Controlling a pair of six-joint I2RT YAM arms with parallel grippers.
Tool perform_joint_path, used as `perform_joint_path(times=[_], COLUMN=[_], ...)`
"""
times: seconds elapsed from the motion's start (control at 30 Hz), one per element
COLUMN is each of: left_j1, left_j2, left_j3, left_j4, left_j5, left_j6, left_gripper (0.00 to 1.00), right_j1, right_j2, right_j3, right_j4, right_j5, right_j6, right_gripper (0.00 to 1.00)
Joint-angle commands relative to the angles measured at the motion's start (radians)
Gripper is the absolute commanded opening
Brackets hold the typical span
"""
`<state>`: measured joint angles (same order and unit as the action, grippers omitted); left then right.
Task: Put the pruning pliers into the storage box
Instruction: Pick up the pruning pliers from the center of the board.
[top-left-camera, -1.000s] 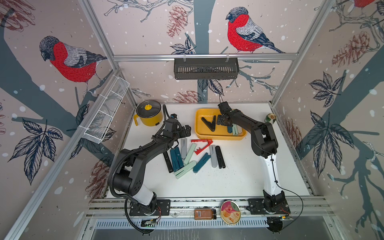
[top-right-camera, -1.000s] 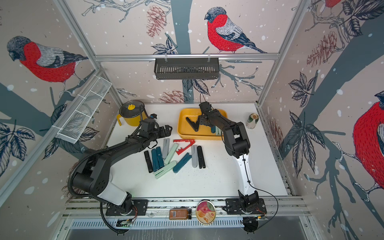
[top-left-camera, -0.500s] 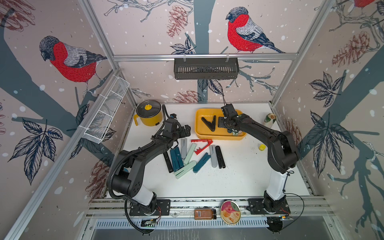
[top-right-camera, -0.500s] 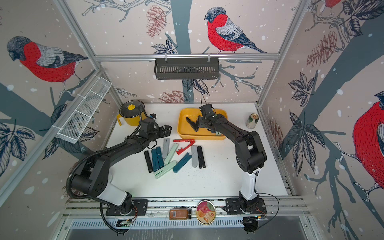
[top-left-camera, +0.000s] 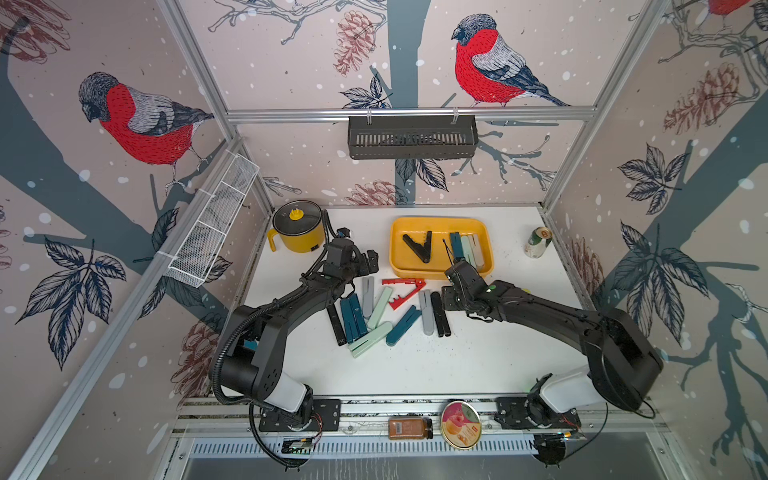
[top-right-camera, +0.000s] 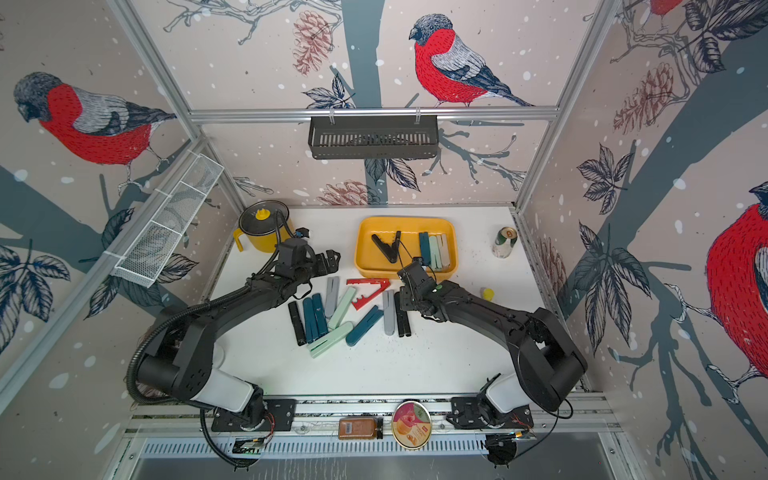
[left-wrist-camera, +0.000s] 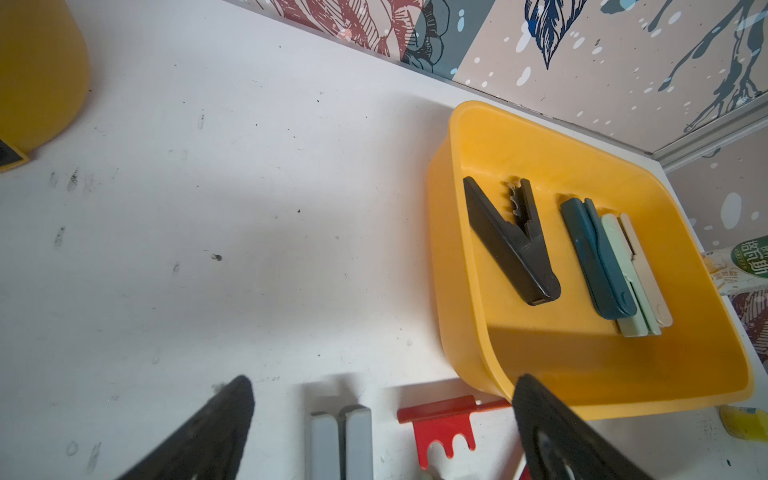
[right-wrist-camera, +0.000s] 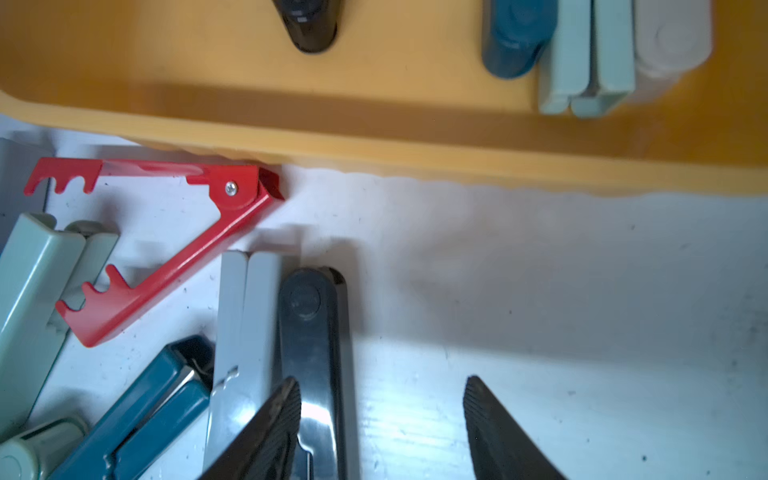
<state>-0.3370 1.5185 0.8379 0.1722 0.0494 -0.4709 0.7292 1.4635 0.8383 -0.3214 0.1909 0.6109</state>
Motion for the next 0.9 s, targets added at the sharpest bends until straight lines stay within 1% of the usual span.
perform_joint_path(times=[0.0, 0.17, 0.23, 0.7, 0.8, 0.87], left_j1=[0.002, 0.002, 0.003, 0.002, 0.003, 0.002], left_j2=[-0.013, -0.029, -0.030, -0.029, -0.031, -0.031], left_j3=[-0.003, -0.014, -0.013, -0.013, -0.013, -0.013], left_j4=[0.010, 0.019, 0.016, 0.012, 0.010, 0.008], left_j5=[-0.006, 0.000, 0.001, 0.000, -0.002, -0.005], left_j6=[0.008, 0.009, 0.011, 0.012, 0.014, 0.014], left_gripper=[0.98, 0.98, 0.98, 0.98, 0.98, 0.98], right_j1=[0.042, 0.088, 0.094, 0.095, 0.083, 0.074], right_j2=[-0.002, 0.053, 0.069, 0.164, 0.187, 0.199], right_j3=[-0.013, -0.007, -0.007, 0.027, 0.044, 0.046], right_j4=[0.050, 0.030, 0.030, -0.001, -0.009, -0.007], right_j5=[-0.019, -0.012, -0.015, -0.010, -0.012, -0.024], right_j6=[0.034, 0.044, 0.047, 0.051, 0.051, 0.051], right_gripper=[0.63, 0.63, 0.62, 0.54, 0.51, 0.46])
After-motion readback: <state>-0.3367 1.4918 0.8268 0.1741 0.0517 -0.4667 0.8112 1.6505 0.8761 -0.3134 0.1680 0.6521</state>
